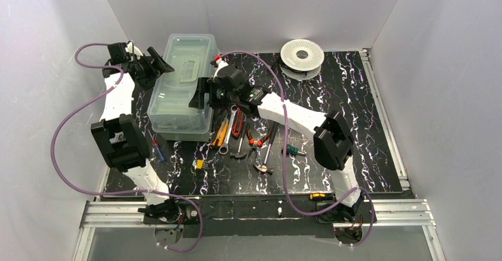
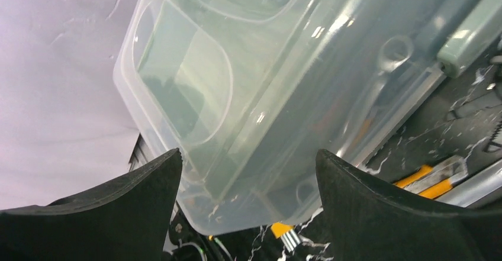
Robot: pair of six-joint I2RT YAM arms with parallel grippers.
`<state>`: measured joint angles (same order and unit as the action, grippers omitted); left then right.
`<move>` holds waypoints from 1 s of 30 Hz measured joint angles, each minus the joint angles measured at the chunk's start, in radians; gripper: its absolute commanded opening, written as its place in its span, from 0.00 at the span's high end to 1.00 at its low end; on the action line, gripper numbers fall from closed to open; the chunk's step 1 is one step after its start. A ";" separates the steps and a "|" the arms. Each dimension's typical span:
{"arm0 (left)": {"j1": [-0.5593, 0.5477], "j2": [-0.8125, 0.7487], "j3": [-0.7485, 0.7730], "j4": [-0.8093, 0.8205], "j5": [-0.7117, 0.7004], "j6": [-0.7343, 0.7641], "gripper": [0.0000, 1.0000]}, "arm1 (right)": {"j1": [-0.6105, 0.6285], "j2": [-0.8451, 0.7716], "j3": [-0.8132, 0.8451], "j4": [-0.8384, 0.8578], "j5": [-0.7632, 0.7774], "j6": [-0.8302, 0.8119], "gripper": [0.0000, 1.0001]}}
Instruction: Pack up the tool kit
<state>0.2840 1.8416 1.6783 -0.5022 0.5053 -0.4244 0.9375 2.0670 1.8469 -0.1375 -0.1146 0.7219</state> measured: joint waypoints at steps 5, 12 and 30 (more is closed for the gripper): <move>-0.011 -0.161 -0.180 0.026 -0.019 0.029 0.12 | 0.043 -0.082 -0.109 0.014 0.004 -0.001 0.12; -0.051 -0.379 -0.386 0.037 -0.063 0.028 0.11 | 0.057 -0.231 -0.293 0.027 0.014 -0.013 0.11; -0.329 -0.467 -0.512 0.161 -0.131 -0.072 0.12 | -0.055 -0.552 -0.649 0.051 0.052 -0.016 0.09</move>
<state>-0.0448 1.3750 1.1664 -0.3412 0.3744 -0.4961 0.8822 1.5150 1.1980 -0.0860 -0.0624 0.7063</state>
